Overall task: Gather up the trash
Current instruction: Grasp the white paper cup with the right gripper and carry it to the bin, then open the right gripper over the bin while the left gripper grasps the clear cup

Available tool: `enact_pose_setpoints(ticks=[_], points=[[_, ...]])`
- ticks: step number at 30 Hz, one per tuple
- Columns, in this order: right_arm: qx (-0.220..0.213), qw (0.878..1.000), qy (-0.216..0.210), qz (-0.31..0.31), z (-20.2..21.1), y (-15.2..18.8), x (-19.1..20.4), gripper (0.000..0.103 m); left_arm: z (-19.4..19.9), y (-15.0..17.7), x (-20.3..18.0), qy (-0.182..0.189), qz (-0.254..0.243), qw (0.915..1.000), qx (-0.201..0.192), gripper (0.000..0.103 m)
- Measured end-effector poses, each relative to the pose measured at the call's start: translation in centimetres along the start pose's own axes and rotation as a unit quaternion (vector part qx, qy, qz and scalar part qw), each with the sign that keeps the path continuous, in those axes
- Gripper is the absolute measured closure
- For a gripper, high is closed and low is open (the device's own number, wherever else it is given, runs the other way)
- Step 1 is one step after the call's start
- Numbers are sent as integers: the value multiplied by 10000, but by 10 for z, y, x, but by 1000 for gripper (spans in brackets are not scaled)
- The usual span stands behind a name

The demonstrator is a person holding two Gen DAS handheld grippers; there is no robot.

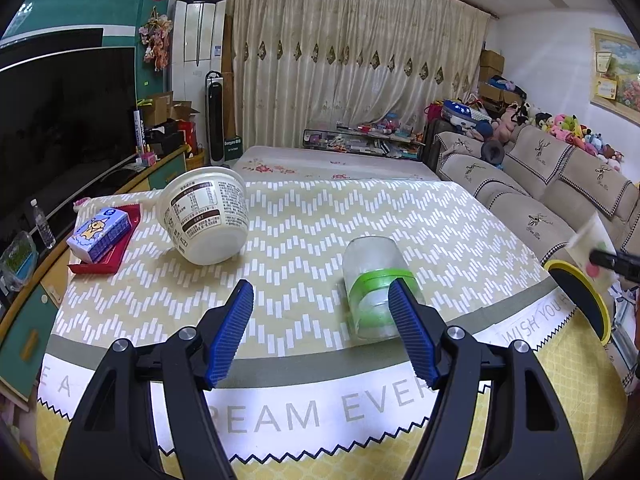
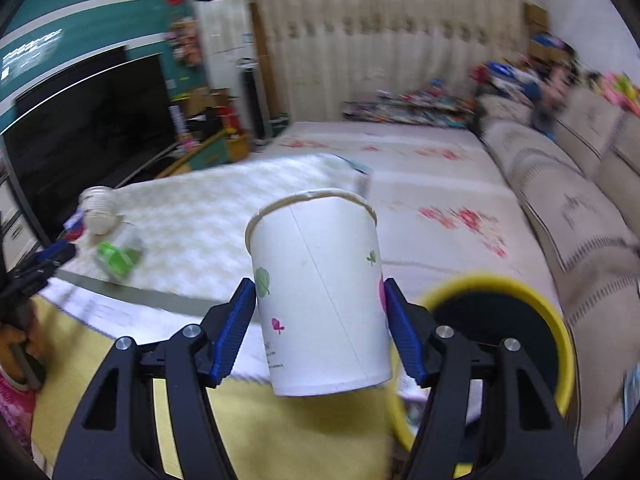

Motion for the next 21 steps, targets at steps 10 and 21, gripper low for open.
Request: enact_pose_setpoints(ticks=[10,21], points=[[292,9937,826,-704,-19,36,-88,41,0,1,5,-7,92,10000,-16,33],[279,9874,1207,-980,-23,51,-101,25,0,0,3,-2,32,10000,-9,29]])
Point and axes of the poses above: each gripper's, at about its wrist camera, not at the fingertips, and z roughly against the way its jaws point, x to its left, y to its underside, the point moved 1 cm from there along -z, roughly the way its jaws point, and after that the axes turned 1 degree about -z, right-handed, at the moved point
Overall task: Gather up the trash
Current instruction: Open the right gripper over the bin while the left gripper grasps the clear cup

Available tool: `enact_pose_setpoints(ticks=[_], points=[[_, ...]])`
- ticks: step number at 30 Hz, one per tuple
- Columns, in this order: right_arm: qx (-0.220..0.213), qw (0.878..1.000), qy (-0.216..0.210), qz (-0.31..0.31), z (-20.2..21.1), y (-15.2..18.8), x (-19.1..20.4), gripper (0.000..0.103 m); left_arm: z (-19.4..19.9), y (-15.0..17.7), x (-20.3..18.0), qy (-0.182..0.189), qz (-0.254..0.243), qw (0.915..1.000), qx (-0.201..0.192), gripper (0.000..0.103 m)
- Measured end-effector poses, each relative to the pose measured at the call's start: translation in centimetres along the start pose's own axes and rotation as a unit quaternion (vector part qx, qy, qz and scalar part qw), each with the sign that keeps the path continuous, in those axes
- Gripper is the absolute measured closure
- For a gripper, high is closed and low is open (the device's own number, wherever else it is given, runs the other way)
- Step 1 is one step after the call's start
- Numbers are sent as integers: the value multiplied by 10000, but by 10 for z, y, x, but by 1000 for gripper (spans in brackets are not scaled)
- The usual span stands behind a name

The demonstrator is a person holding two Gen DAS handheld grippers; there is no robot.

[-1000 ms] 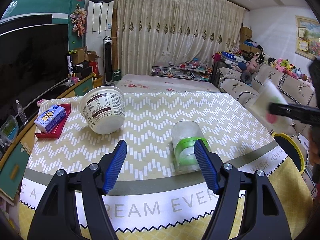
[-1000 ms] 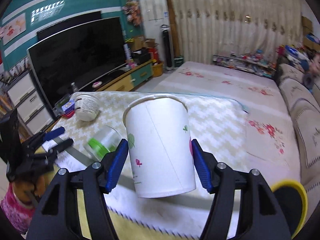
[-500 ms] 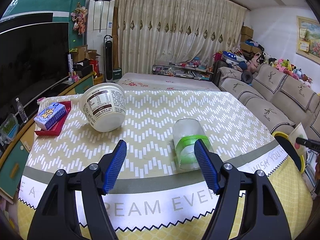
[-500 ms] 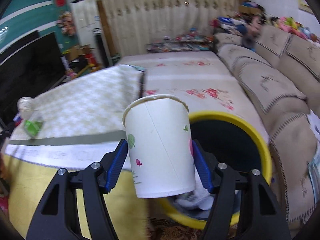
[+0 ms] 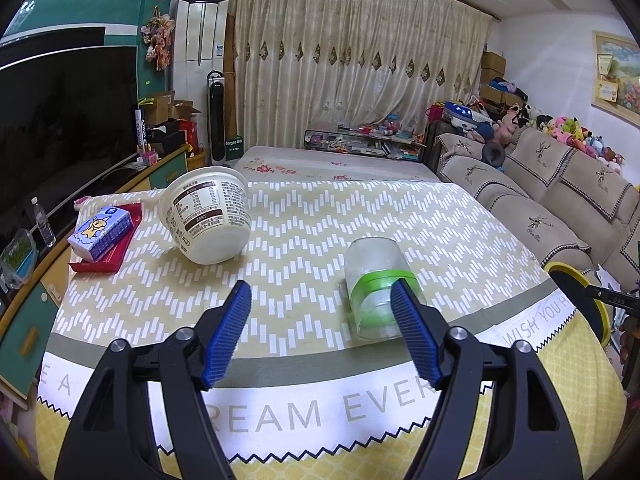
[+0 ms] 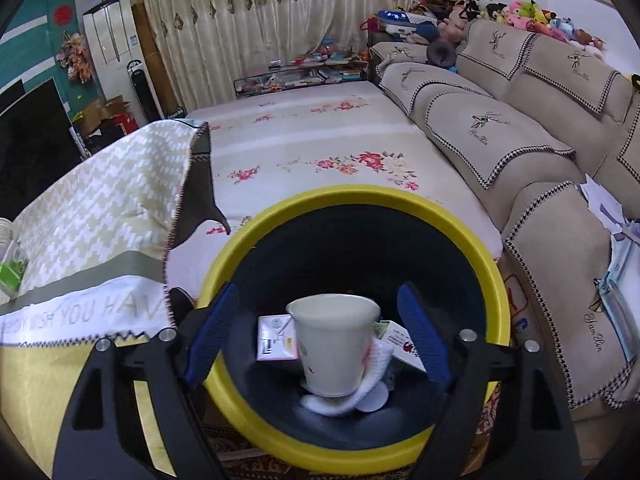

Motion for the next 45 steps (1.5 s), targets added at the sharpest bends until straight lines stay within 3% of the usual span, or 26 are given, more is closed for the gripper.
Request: enact_pose_setpoints(ticks=[6,11,21,27,34,37,45], points=[[-30,9998,-170,-50,11,7,10,21,-1,-1,-18,276,-159,9994,120,26],[-115,9992,-326,-175,19,10,11,21,-15,-5,-38,431,-209,9973,558,24],[-262,9978,-498,-352,32,10,1,20,-56,-7,-55,56,-230,9939,1082,26],[-222,9972,-568,-431,29,11,-3,20,-72,-10,-51,-17,-75,9926,1213,38],[-183,9970,-611,-428,27,13,-2,20,-81,-11,-51,-58,-87,9923,1236,43],[-186,9970,-613,-437,27,13,-2,20,-83,-13,-52,-82,-156,9925,1209,51],[-252,9963,-668,-472,32,13,-3,20,-61,-15,-63,23,-299,9940,1055,52]])
Point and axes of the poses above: each gripper's, at about its wrist camera, not at the fingertips, and z roughly against the way its jaws point, x to its left, y to its underside, the point moved 1 cm from there along -z, roughly the way its jaws point, and after that the axes turned 1 degree about -z, right-handed, at the moved point
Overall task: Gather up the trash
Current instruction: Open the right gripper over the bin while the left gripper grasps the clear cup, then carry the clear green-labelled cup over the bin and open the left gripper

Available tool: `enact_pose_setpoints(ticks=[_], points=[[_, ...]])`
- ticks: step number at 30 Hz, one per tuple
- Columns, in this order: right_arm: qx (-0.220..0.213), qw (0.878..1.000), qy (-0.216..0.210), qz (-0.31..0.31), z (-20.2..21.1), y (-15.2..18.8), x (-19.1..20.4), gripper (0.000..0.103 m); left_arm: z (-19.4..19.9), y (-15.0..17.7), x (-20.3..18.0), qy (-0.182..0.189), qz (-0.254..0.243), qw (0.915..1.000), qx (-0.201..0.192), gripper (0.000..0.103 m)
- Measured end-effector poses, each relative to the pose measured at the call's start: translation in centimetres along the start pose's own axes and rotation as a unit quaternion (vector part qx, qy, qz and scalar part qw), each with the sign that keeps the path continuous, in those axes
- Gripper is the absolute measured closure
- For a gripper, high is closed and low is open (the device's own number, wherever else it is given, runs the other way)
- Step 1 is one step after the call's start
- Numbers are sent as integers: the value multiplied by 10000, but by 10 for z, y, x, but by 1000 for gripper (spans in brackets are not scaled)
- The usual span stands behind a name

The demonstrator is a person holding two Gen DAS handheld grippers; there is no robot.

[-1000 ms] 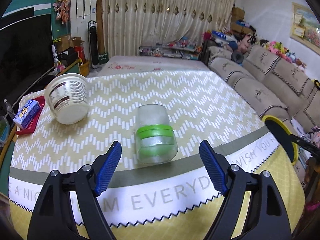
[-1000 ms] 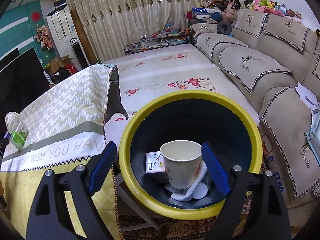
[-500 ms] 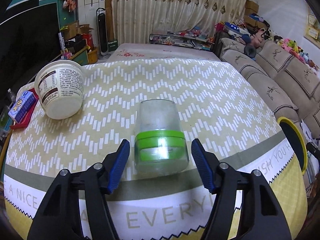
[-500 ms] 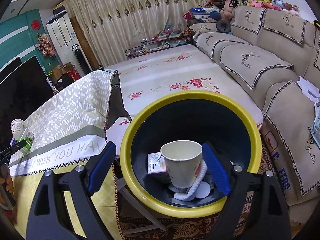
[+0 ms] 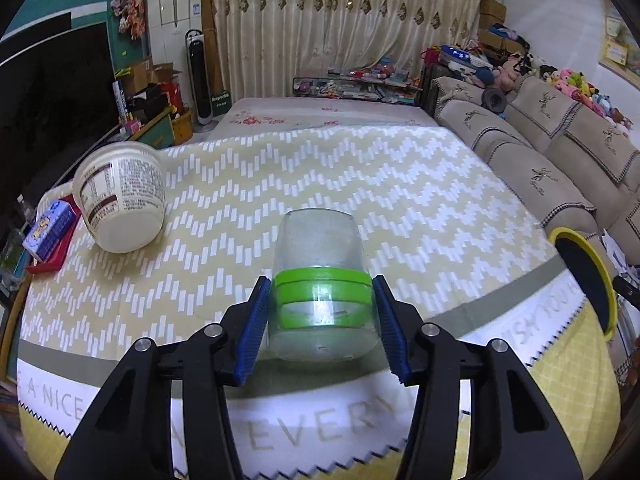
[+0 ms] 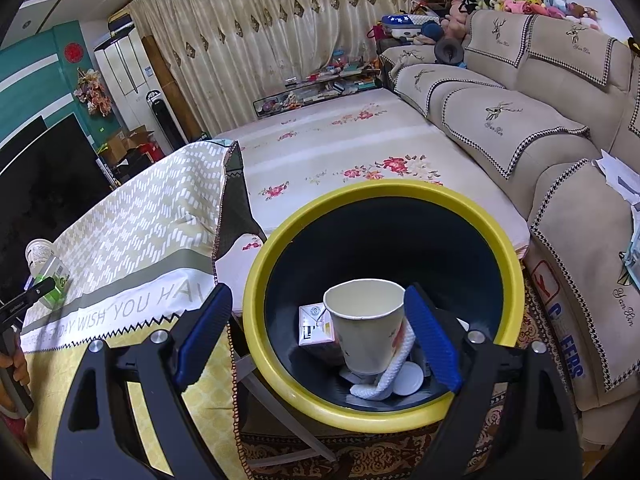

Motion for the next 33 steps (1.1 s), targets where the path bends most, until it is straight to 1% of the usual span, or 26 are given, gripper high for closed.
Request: enact_pose_setpoints(ticks=[4,9,13,15,18,23,25,29,33], points=[[-29,10000,-25,-23,4,-1,-3,20,26,-3,-20,210,-190,9995,-170,52],[-148,9998,-26,-97,14,-2,-12,20,64,-10,-62,592,-514,9959,-460,52],[-353,9992,29,-196,31,-6,-24,20,83,-17,-113,1066,-869,9889,-572,52],[-446,9986,155,-224,40,-8,-33,20,85,-19,-138,1257,-1029,9851,-567,52],[-582,9975,309,-250,53,-10,-45,20,82,-24,-180,1508,-1307,9783,-551,52],[-752,9946,649,-296,69,-8,-67,20,66,-27,-248,1881,-1673,9670,-389,52],[-780,9940,662,-390,72,-7,-77,20,59,-27,-273,2030,-1808,9619,-297,52],[-834,9925,695,-568,77,-7,-93,20,32,-25,-328,2375,-2018,9502,46,52],[-928,9909,708,-674,85,-7,-103,20,9,-24,-364,2434,-2146,9456,217,52]])
Point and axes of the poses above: each gripper's, at about its wrist camera, not at the fingertips, and z roughly against the way its jaws point, x to its left, y to its underside, the point moved 1 cm from there along -z, roughly the way its jaws point, and after that the axes turned 1 degree about -z, right-handed, at the moved point
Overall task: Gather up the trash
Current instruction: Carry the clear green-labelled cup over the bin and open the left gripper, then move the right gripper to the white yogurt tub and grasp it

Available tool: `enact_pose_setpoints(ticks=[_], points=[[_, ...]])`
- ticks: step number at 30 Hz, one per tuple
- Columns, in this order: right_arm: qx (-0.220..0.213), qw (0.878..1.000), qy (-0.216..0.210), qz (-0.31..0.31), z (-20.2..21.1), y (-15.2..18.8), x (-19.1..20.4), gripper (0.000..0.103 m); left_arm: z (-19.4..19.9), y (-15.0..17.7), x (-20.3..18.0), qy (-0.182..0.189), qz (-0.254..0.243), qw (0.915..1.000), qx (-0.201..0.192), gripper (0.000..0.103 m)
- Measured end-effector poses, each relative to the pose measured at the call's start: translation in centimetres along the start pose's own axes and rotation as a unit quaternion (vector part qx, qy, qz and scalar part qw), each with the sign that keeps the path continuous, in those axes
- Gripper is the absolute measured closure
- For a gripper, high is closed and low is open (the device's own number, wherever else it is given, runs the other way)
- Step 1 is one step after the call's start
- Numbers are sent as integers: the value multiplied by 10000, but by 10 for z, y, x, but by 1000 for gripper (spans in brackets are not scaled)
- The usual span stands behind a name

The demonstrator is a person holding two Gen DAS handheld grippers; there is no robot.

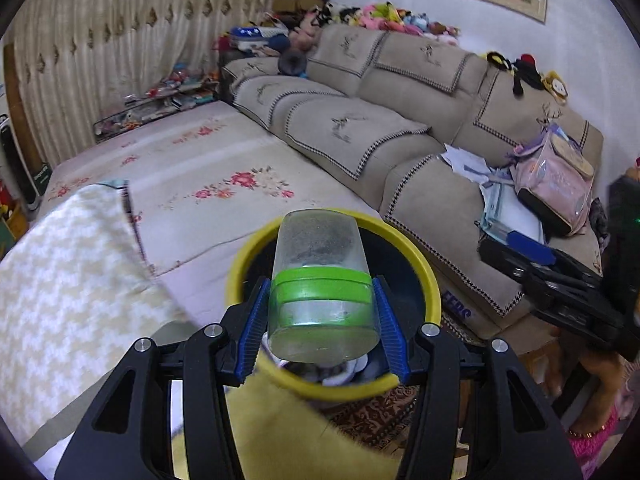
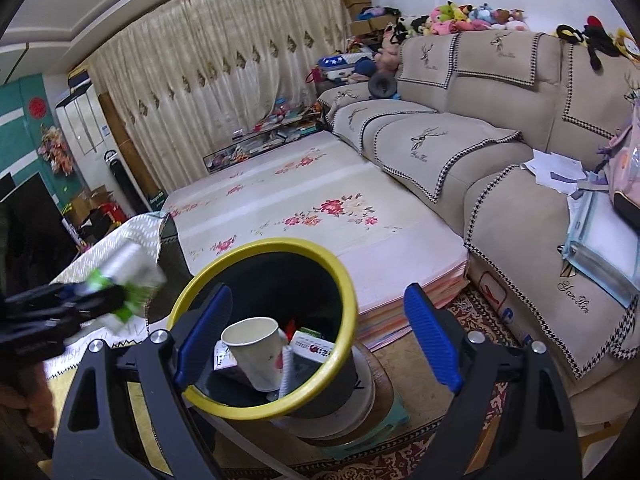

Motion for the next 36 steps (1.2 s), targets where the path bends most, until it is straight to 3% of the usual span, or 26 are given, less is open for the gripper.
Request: enact_pose_setpoints(ticks=[8,11,18,21,25,29,36], points=[[-97,9999,-8,-74,8,-4,-5,19,-59,-16,-12,-35,-65,9998,162,52],[-74,10000,-29,-17,8,-3,0,19,-59,-18,-5,-99,-2,9999,75,51],[17,9998,-146,124,1,-1,16,19,16,1,32,-221,182,9986,-441,42],[87,9994,-241,215,-3,2,28,19,61,22,67,-498,402,9954,-719,39],[156,9985,-387,368,-7,4,47,19,113,64,120,-1142,808,9858,-929,38],[233,9963,-584,590,-10,6,74,18,158,112,180,-1853,1304,9691,-980,37],[269,9897,-874,1105,-8,7,133,18,223,194,274,-2692,2305,9294,-1033,37]])
Point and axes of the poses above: each gripper's, at about its wrist camera, not at the fingertips, and z roughly against the way its jaws point, x to its left, y to its underside, the point moved 1 cm from there along -z, roughly the way its jaws point, and after that the axes turned 1 degree about -z, right-handed, at the moved point
